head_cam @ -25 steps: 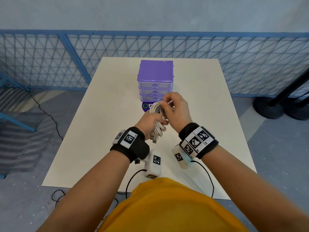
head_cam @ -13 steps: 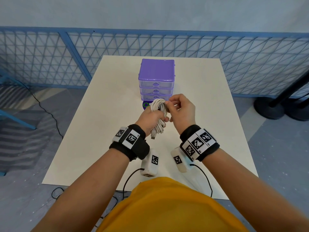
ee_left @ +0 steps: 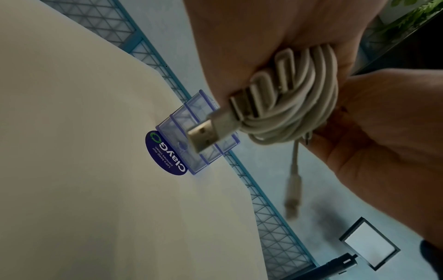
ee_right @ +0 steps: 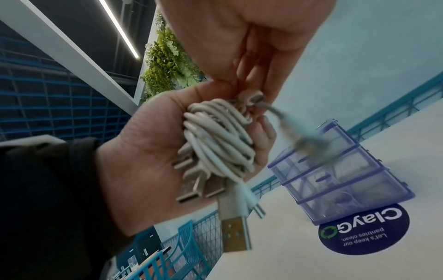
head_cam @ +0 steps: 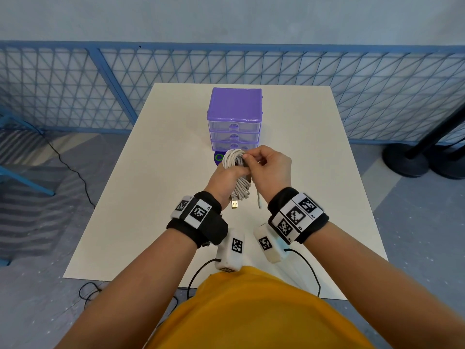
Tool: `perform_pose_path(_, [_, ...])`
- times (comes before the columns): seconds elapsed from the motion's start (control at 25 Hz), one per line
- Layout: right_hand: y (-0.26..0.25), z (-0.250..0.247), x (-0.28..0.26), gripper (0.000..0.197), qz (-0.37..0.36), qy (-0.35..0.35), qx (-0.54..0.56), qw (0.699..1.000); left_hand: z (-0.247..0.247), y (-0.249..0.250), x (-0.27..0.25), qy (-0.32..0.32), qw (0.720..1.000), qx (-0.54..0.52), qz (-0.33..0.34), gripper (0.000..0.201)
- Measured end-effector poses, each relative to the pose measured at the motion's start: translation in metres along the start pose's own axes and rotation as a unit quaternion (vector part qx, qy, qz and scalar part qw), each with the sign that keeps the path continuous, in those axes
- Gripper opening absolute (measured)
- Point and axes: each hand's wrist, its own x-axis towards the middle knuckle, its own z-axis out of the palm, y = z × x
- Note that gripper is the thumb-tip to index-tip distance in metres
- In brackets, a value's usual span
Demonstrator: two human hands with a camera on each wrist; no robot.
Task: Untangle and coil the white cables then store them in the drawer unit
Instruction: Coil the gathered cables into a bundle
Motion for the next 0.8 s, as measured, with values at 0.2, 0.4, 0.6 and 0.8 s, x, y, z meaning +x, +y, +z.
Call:
perform_pose_path(0.2, [0.0,-0.002,0.0,0.022,-0.019,-0.071,0.028,0.997,-0.002,0.005,0.0,0.015,1.0,-0.023,-0.012,0.026])
perform_pose_path(0.4, [0.001,0.001,0.007,0.032,0.021,-0.106,0.076,0.991,0.005,0.005,-0.004,0.009,0.998,-0.068,-0.016,0.017])
perform_pose_path(0.6, [0.005,-0.005,0.009,0.027,0.109,-0.053,0.063,0.991,0.004,0.011,-0.003,0.001,0.994,-0.104,0.015,0.02])
perform_pose_path(0.8, [0.01,-0.005,0.006,0.024,0.102,-0.176,0.013,0.979,0.005,0.012,-0.003,0.011,0.993,-0.116,0.003,0.028])
